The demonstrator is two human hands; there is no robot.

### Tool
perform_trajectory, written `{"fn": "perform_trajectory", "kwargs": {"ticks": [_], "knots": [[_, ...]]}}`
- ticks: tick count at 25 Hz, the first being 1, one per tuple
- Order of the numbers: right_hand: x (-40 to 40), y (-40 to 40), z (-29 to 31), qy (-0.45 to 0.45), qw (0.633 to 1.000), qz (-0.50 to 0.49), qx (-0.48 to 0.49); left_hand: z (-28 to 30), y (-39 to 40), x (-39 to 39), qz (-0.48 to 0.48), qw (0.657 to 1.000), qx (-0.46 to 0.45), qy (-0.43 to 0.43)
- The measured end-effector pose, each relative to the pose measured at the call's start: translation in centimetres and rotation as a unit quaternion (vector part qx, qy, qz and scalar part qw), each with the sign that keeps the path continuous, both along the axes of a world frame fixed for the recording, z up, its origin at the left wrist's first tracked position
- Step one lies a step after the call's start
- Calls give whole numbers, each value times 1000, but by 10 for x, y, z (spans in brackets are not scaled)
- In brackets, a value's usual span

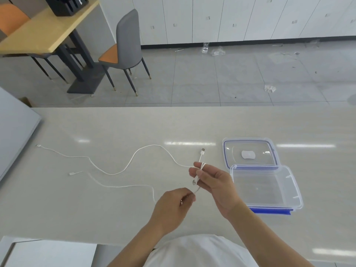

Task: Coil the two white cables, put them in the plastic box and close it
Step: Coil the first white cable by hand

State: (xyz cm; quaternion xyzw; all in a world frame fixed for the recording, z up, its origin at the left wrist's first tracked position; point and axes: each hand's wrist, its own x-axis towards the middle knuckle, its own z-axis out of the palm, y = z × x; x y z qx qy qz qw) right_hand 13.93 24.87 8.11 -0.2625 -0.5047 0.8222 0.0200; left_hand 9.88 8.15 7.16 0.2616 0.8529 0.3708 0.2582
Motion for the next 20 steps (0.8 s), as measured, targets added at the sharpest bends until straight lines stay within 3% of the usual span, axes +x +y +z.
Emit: {"fn": "perform_trajectory", "kwargs": {"ticks": [5,9,15,20], "knots": [[1,-6,-5,-53,990,77,109,39,-12,-28,-73,988,-73,112],[5,-8,0,-79,948,242,189,63,-20,-56,-130,979,-68,140],[13,-3,10,16,952,305,33,50,-16,-85,-34,997,73,-9],[6,-3,14,51,976,211,-26,5,-9,-61,62,992,95,-56]]}}
